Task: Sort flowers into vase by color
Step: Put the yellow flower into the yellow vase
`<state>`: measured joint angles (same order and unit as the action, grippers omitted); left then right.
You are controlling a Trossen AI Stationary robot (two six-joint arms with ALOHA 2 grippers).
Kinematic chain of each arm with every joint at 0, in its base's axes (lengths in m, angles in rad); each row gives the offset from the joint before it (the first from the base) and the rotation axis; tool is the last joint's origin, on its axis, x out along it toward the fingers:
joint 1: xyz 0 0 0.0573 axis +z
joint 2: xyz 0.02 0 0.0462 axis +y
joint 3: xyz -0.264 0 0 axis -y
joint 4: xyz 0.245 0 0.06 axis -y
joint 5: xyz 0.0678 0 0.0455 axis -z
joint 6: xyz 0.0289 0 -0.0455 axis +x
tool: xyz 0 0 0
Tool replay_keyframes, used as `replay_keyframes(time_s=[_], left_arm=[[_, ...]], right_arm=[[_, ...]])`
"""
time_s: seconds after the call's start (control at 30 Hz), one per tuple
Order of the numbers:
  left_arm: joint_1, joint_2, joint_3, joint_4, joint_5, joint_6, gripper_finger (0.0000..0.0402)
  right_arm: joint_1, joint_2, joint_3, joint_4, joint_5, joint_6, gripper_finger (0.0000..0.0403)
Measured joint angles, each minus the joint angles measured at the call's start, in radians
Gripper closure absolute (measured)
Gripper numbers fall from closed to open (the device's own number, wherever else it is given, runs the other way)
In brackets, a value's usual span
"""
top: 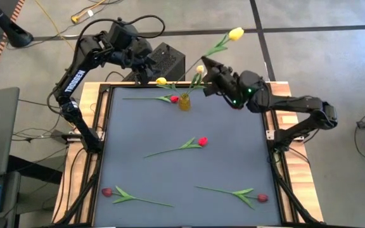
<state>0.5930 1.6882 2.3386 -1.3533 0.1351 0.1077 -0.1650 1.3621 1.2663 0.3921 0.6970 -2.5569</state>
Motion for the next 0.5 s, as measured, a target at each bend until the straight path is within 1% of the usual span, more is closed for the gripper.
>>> replay_keyframes(time_s=[0.13, 0.23, 0.3, 0.33, 0.37, 0.47, 0.5], left_arm=[[0.003, -0.026, 0.0, 0.017, 0.004, 0.012, 0.0214], [0.003, -0.046, 0.0, 0.019, 0.009, 0.022, 0.0214], [0.003, -0.053, 0.0, 0.026, 0.046, 0.014, 0.0214], [0.004, -0.058, 0.0, 0.037, 0.099, -0.005, 0.0214], [0.005, -0.061, 0.0, 0.053, 0.175, -0.03, 0.0214], [0.0, -0.064, 0.0, 0.11, 0.446, -0.129, 0.0214], [-0.01, -0.061, 0.0, 0.129, 0.497, -0.167, 0.0214]], right_arm=[[0.084, 0.0, 0.0, 0.057, 0.014, -0.02, 0.0383], [0.147, 0.0, 0.0, 0.065, 0.015, -0.026, 0.0383], [0.184, 0.0, 0.0, 0.042, 0.015, -0.032, 0.0383], [0.2, 0.0, 0.0, 0.016, 0.014, -0.033, 0.0383], [0.214, 0.0, 0.0, -0.014, 0.011, -0.036, 0.0383], [0.242, 0.001, 0.0, -0.065, -0.007, -0.04, 0.0383], [0.248, 0.001, 0.0, -0.07, -0.015, -0.042, 0.0383]])
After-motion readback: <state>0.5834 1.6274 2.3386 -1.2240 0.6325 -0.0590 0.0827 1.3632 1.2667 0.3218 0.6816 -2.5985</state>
